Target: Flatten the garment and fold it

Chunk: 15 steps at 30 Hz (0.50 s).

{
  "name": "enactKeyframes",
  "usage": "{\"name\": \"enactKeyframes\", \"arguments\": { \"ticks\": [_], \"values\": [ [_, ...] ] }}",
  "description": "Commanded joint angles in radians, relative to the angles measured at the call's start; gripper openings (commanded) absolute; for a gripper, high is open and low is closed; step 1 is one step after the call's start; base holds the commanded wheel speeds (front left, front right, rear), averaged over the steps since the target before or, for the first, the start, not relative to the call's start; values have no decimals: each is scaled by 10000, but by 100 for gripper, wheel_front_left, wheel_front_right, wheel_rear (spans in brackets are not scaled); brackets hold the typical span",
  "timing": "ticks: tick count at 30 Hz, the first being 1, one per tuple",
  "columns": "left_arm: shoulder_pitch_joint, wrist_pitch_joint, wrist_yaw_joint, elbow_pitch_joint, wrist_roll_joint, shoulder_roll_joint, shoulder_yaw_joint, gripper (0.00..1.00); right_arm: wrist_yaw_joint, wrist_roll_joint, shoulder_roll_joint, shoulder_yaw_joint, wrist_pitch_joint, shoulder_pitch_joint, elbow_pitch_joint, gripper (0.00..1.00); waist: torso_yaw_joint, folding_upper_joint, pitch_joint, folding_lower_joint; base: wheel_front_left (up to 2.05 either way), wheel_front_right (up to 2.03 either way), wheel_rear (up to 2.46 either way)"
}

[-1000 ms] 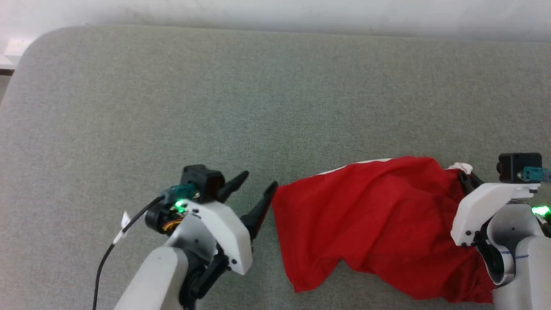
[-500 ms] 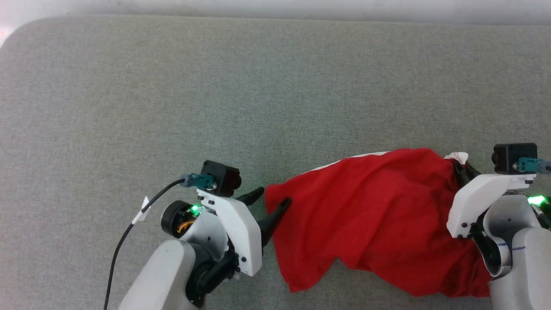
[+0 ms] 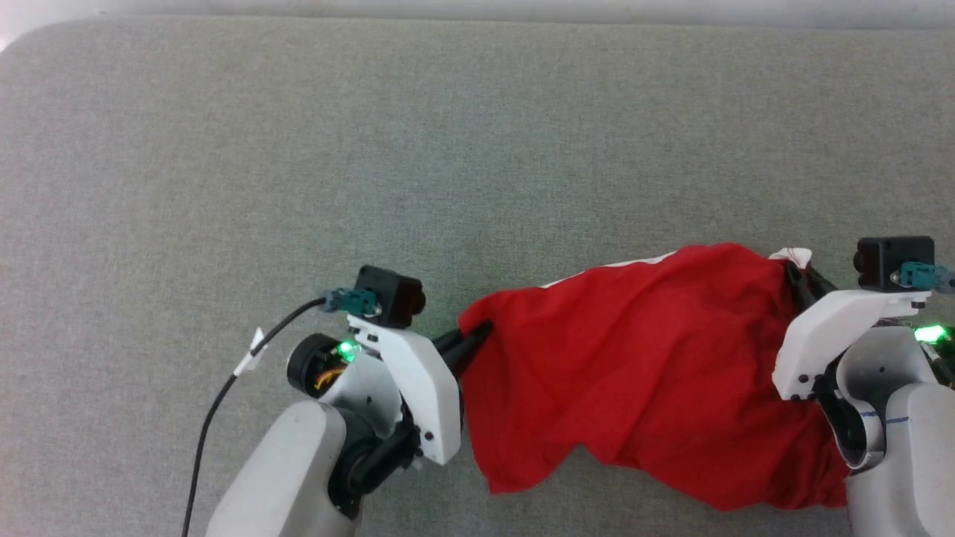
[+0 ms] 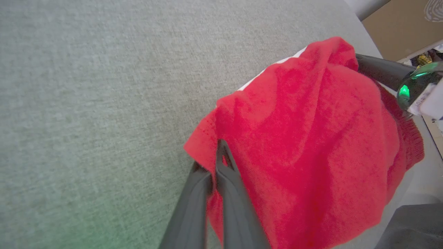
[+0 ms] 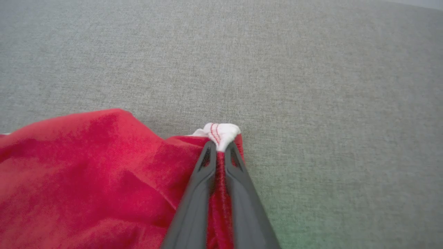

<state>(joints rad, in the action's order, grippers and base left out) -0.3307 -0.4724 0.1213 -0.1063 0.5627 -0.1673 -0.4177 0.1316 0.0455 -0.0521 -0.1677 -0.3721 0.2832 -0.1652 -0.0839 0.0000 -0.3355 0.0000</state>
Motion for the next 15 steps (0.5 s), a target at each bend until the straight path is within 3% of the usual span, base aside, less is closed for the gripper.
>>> {"name": "enactKeyframes", "arguments": {
  "ticks": [1,15],
  "values": [
    [-183,83,-5,-2,34,-5,41,0,-9,37,18,6,80,177,5,0,11,0,19,0,0,0,0],
    [-740,1459,-477,741,175,-306,1383,0,-9,825,10,870,225,542,1728,0,425,0,1338,0,0,0,0]
  ]
}}
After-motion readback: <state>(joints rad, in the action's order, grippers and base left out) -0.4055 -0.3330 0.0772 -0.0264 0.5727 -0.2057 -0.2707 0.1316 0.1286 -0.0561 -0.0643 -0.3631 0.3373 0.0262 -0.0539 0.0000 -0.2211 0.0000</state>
